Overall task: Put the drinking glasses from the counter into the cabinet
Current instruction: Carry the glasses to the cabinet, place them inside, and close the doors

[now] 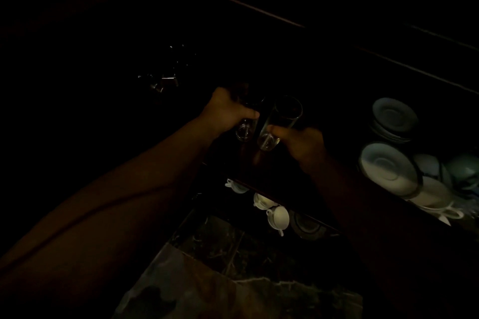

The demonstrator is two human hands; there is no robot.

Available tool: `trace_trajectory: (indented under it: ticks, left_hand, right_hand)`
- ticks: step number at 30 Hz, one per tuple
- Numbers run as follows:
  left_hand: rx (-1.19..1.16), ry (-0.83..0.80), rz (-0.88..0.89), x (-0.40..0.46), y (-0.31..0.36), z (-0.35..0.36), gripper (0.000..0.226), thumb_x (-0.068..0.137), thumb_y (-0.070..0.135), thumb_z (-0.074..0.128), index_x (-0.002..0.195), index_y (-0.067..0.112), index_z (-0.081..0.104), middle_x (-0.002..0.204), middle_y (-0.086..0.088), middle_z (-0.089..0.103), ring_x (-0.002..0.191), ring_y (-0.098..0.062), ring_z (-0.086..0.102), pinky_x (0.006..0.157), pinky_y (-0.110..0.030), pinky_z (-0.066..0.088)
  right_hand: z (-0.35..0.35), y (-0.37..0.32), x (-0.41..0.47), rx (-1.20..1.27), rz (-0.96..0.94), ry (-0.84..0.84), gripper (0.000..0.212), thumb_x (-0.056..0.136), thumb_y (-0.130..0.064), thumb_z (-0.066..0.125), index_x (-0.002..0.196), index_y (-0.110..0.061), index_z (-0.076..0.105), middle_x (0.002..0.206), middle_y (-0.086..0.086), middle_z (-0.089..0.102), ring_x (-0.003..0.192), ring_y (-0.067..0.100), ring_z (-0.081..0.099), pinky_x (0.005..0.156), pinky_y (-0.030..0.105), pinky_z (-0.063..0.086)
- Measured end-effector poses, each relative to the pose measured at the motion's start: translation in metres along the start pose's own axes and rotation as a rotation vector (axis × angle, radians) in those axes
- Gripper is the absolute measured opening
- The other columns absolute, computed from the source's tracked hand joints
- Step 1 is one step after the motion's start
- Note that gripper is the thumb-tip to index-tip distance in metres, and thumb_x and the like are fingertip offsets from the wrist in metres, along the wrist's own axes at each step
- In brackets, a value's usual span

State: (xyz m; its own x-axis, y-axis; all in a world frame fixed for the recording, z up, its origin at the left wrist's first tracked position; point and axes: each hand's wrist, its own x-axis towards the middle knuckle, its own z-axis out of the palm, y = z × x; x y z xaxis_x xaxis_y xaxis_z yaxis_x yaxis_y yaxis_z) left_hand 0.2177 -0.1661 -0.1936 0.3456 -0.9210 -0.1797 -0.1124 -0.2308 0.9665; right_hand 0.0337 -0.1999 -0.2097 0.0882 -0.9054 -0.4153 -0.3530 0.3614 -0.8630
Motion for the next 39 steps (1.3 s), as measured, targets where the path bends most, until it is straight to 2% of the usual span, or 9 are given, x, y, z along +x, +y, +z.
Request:
trace_trajectory:
  ticks: [6, 11, 18, 23, 27, 30, 33, 35, 39]
  left_hand:
    - [0.072, -0.086, -0.061, 0.002, 0.006, -0.001, 0.064, 0.066, 0.006, 0.088, 0.123, 0.018, 0.062, 0.111, 0.004, 0.066, 0.099, -0.012, 0.063, 0.064, -0.014, 0.048]
    - [0.082, -0.094, -0.062, 0.002, 0.005, 0.001, 0.064, 0.065, 0.005, 0.088, 0.123, 0.019, 0.063, 0.114, 0.002, 0.067, 0.104, -0.016, 0.065, 0.067, -0.017, 0.05]
    - [0.086, -0.105, -0.025, -0.005, 0.005, 0.003, 0.065, 0.065, 0.001, 0.087, 0.124, 0.014, 0.063, 0.117, 0.0, 0.068, 0.109, -0.018, 0.065, 0.081, -0.024, 0.055]
    - [0.057, -0.05, -0.046, -0.015, 0.003, 0.009, 0.072, 0.066, 0.001, 0.086, 0.128, 0.018, 0.055, 0.12, 0.005, 0.062, 0.115, -0.014, 0.058, 0.069, -0.013, 0.047]
    - [0.099, 0.072, -0.06, -0.042, -0.004, 0.001, 0.096, 0.068, 0.013, 0.088, 0.148, 0.018, 0.036, 0.147, -0.004, 0.046, 0.132, -0.019, 0.045, 0.089, -0.024, 0.041]
    - [0.132, 0.074, -0.108, -0.083, -0.006, -0.014, 0.088, 0.07, 0.027, 0.087, 0.145, 0.023, 0.041, 0.136, 0.001, 0.053, 0.122, -0.018, 0.051, 0.089, -0.027, 0.044]
    - [0.148, 0.056, -0.128, -0.144, -0.001, -0.033, 0.053, 0.076, 0.026, 0.084, 0.122, 0.024, 0.058, 0.106, 0.01, 0.061, 0.099, -0.008, 0.061, 0.069, -0.01, 0.046]
    - [0.17, 0.06, -0.117, -0.194, 0.009, -0.048, 0.034, 0.079, 0.019, 0.082, 0.105, 0.025, 0.061, 0.093, 0.012, 0.061, 0.089, -0.005, 0.062, 0.067, -0.006, 0.048]
    - [0.313, 0.137, -0.165, -0.314, 0.037, -0.08, 0.026, 0.083, 0.028, 0.078, 0.103, 0.03, 0.061, 0.095, 0.012, 0.065, 0.091, -0.004, 0.066, 0.084, -0.024, 0.054]
  right_hand:
    - [0.006, -0.004, 0.0, -0.096, 0.031, 0.03, 0.046, 0.074, -0.034, 0.087, 0.104, -0.004, 0.071, 0.109, 0.017, 0.071, 0.1, 0.033, 0.069, 0.092, 0.051, 0.056]
    - [0.007, -0.003, -0.006, -0.048, -0.009, 0.008, 0.047, 0.08, -0.022, 0.083, 0.117, 0.002, 0.068, 0.119, 0.021, 0.068, 0.11, 0.038, 0.066, 0.098, 0.056, 0.052]
    - [0.005, -0.002, -0.015, -0.086, -0.143, 0.005, 0.019, 0.079, -0.012, 0.081, 0.081, -0.026, 0.068, 0.097, 0.007, 0.071, 0.097, 0.029, 0.07, 0.09, 0.051, 0.056]
    - [0.003, 0.001, -0.018, -0.077, -0.135, -0.044, 0.014, 0.08, -0.012, 0.081, 0.092, -0.015, 0.074, 0.093, 0.006, 0.073, 0.098, 0.029, 0.071, 0.073, 0.031, 0.055]
    - [0.002, 0.003, -0.032, -0.101, -0.116, -0.034, 0.049, 0.077, -0.012, 0.084, 0.12, -0.001, 0.063, 0.117, 0.015, 0.07, 0.11, 0.03, 0.067, 0.091, 0.042, 0.055]
    - [-0.003, -0.004, -0.061, -0.143, -0.044, 0.024, 0.073, 0.074, -0.023, 0.088, 0.136, -0.008, 0.051, 0.129, 0.008, 0.064, 0.119, 0.027, 0.061, 0.102, 0.049, 0.049]
    - [-0.015, -0.009, -0.11, -0.231, 0.031, -0.087, 0.026, 0.082, -0.022, 0.082, 0.102, -0.018, 0.066, 0.102, 0.002, 0.069, 0.105, 0.025, 0.066, 0.099, 0.048, 0.052]
    - [-0.022, -0.011, -0.15, -0.272, -0.003, -0.224, 0.02, 0.086, -0.008, 0.076, 0.082, -0.02, 0.062, 0.08, 0.0, 0.065, 0.088, 0.024, 0.064, 0.095, 0.047, 0.052]
    - [-0.023, -0.022, -0.242, -0.456, -0.144, -0.485, 0.015, 0.087, -0.008, 0.075, 0.096, -0.014, 0.065, 0.091, 0.013, 0.07, 0.087, 0.027, 0.067, 0.076, 0.033, 0.052]
